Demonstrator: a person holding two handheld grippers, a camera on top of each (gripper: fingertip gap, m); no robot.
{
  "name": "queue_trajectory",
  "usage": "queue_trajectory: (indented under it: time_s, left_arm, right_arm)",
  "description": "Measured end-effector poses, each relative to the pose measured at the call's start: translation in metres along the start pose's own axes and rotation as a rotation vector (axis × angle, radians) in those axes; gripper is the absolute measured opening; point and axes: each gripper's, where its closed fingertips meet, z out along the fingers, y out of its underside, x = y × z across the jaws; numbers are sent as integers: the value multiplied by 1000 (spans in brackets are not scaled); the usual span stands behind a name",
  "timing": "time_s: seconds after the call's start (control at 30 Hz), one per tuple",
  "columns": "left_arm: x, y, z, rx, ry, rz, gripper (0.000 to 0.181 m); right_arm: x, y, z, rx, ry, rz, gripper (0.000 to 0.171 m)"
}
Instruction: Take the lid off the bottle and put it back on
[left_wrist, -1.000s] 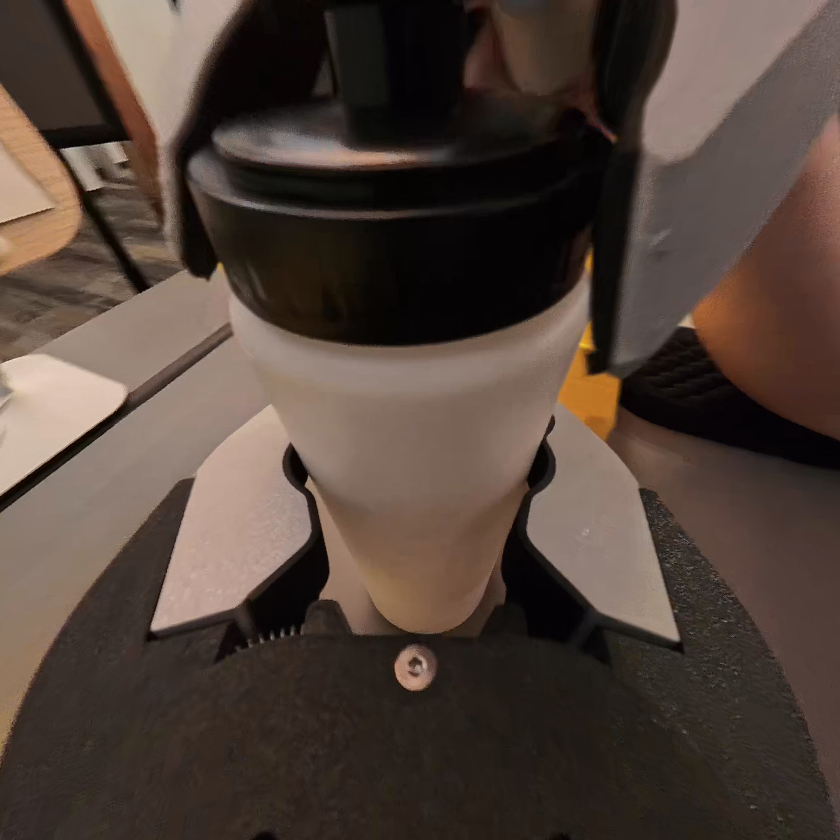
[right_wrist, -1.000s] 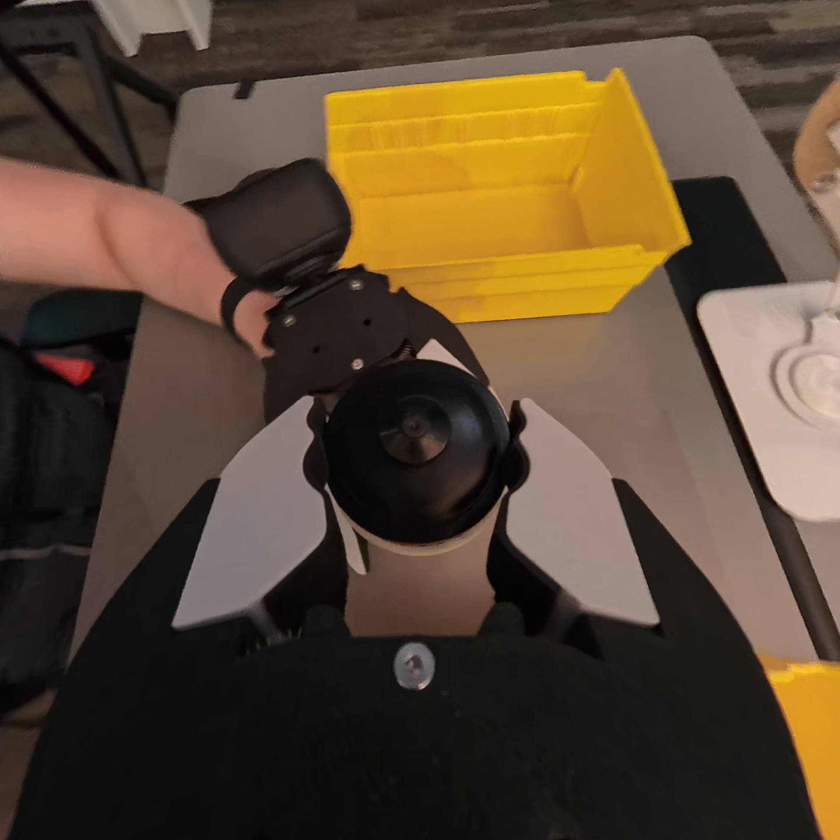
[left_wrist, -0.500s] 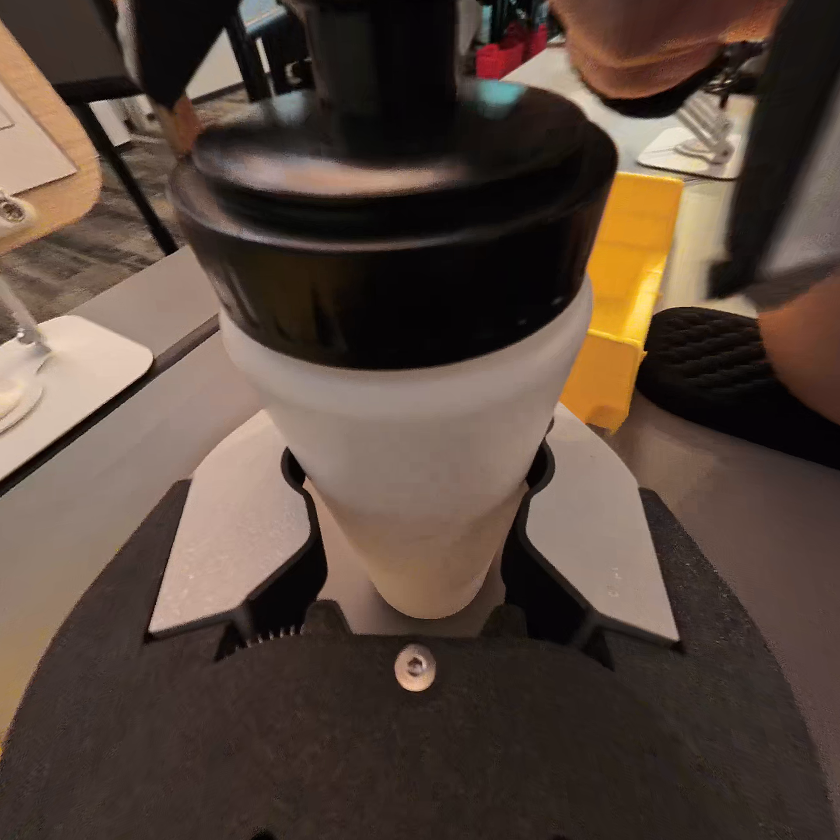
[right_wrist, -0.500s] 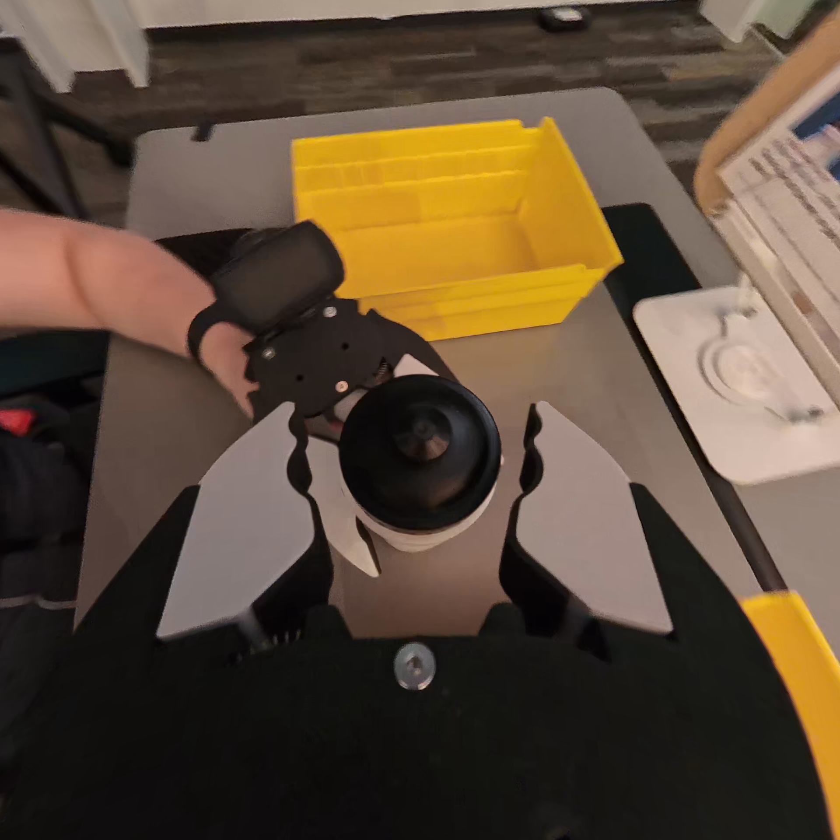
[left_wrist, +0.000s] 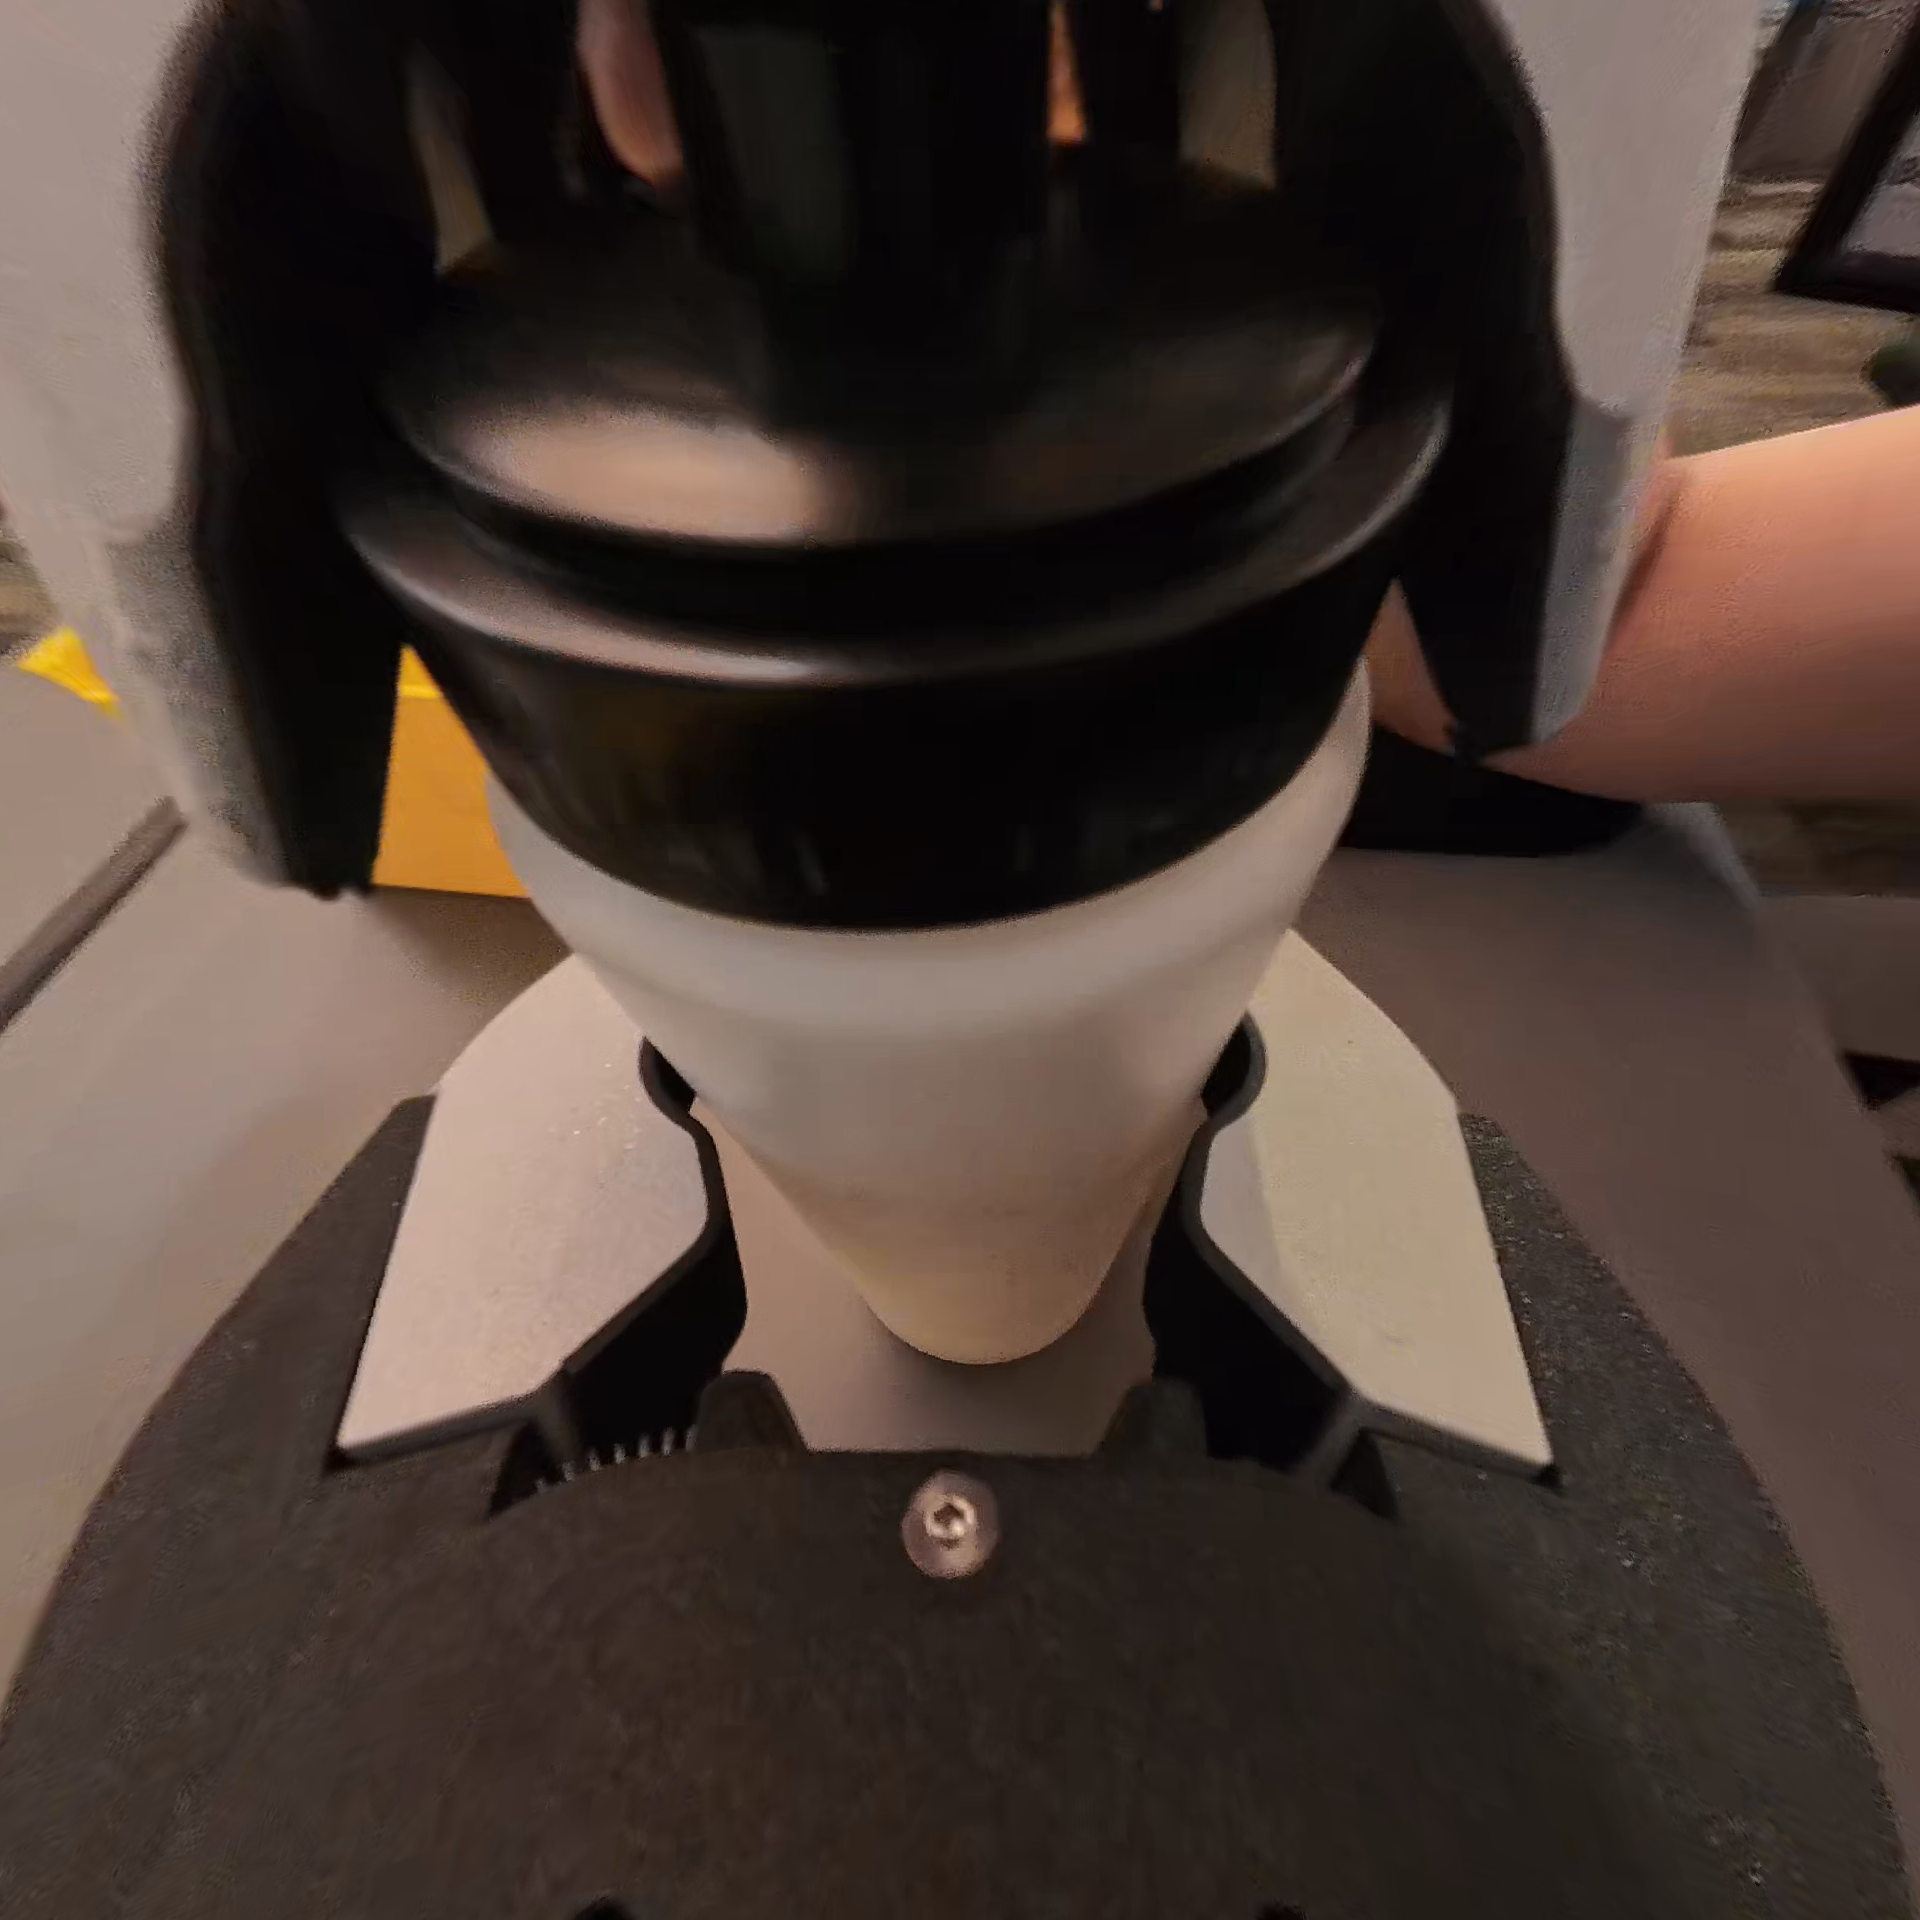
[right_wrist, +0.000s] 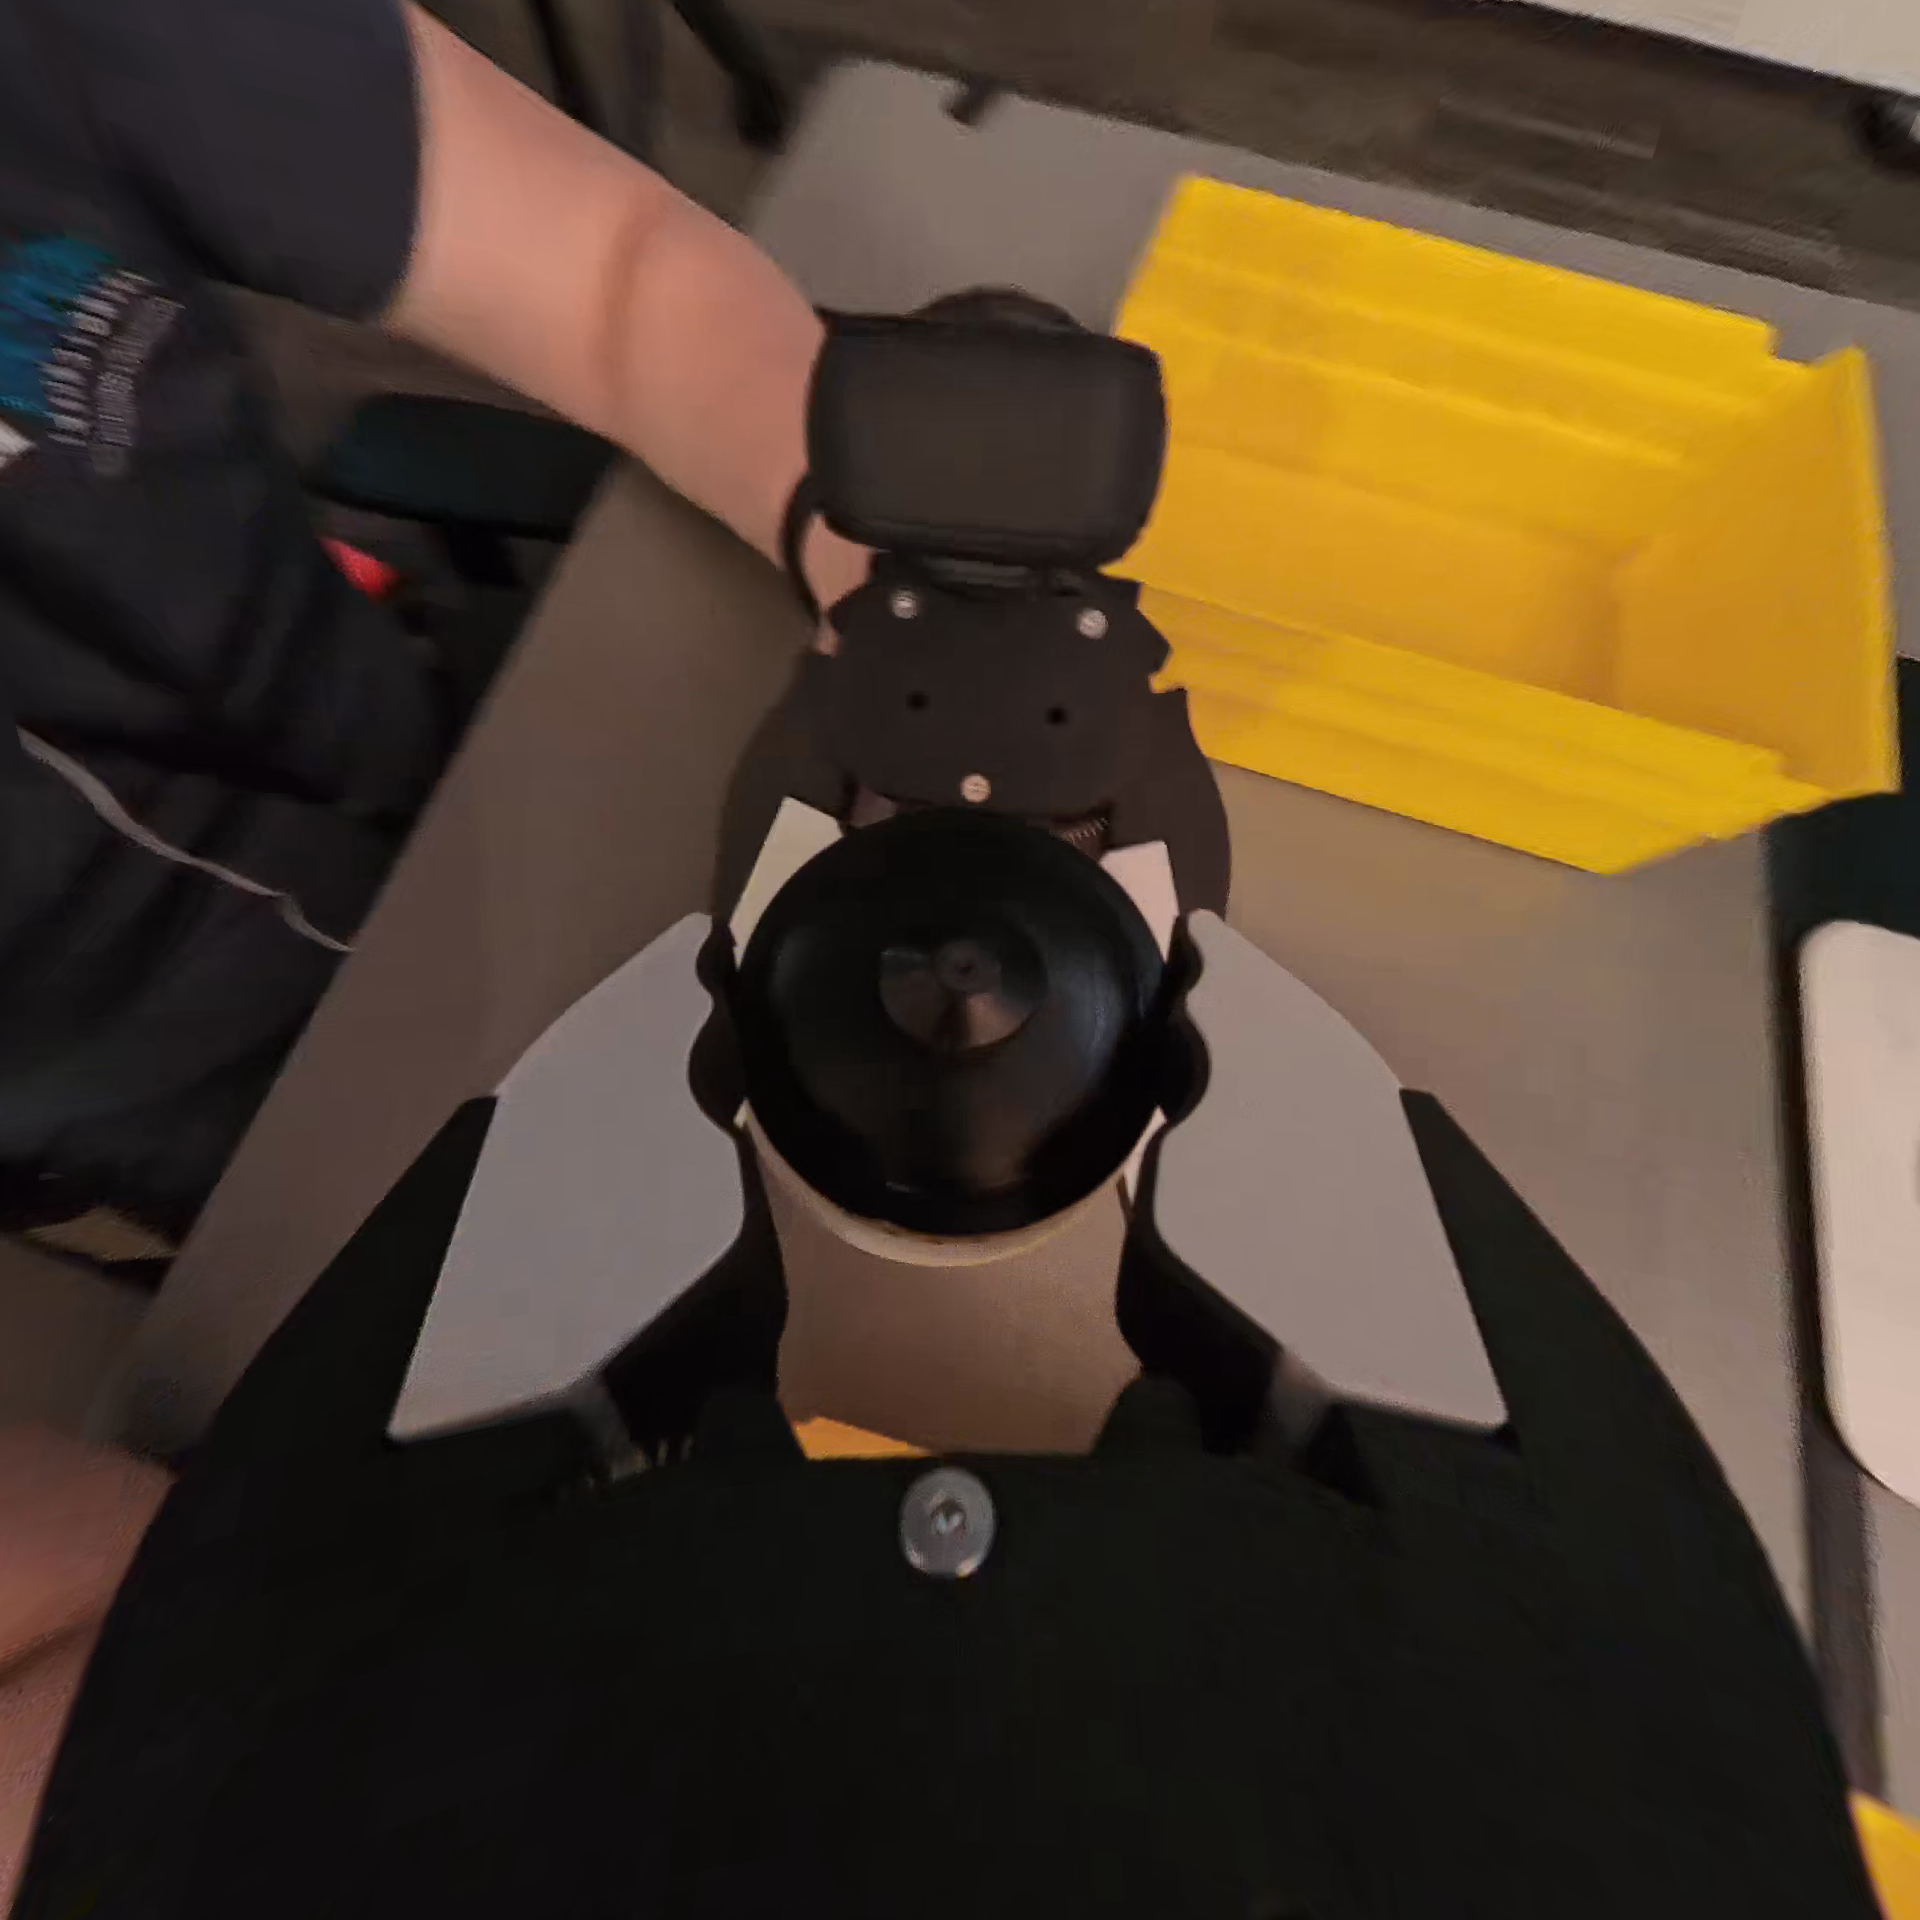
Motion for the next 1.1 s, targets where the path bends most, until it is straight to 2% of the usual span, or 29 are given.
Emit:
queue_trajectory:
  time_s: [0.07, 0.2, 0.27, 0.37, 0.47, 0.6, 0.83, 0.9, 0.97, 1.03, 1.1]
  left_arm:
    - [-9, -1, 0, 6, -53, -42, 98]
    - [-49, 9, -15, -33, -302, -118, 98]
    - [-64, 14, -24, -49, -412, -161, 98]
    - [-71, 17, -29, -60, -480, -199, 98]
    - [-70, 17, -30, -75, -507, -190, 98]
    - [-68, 17, -29, -77, -498, -182, 98]
    - [-55, 12, -22, -113, -492, -74, 98]
    - [-53, 11, -21, -114, -493, -81, 98]
    - [-54, 12, -22, -118, -495, -99, 98]
    - [-54, 12, -22, -119, -496, -99, 98]
    - [-53, 12, -22, -122, -499, -88, 98]
  right_arm:
    - [5, -1, -1, 29, -7, 46, 79]
    - [38, -5, -5, 25, 194, 180, 90]
    - [49, -8, -8, 16, 289, 239, 90]
    - [59, -9, -6, -2, 382, 343, 83]
    - [63, -6, 3, -32, 409, 404, 79]
    - [63, -5, 5, -55, 402, 361, 77]
    - [35, -7, -2, 47, 164, 78, 77]
    - [32, -7, -5, 85, 124, 79, 77]
    - [36, -4, -4, 44, 152, 159, 79]
    - [42, -11, -3, 28, 231, 229, 90]
    - [50, -16, -3, 4, 344, 299, 88]
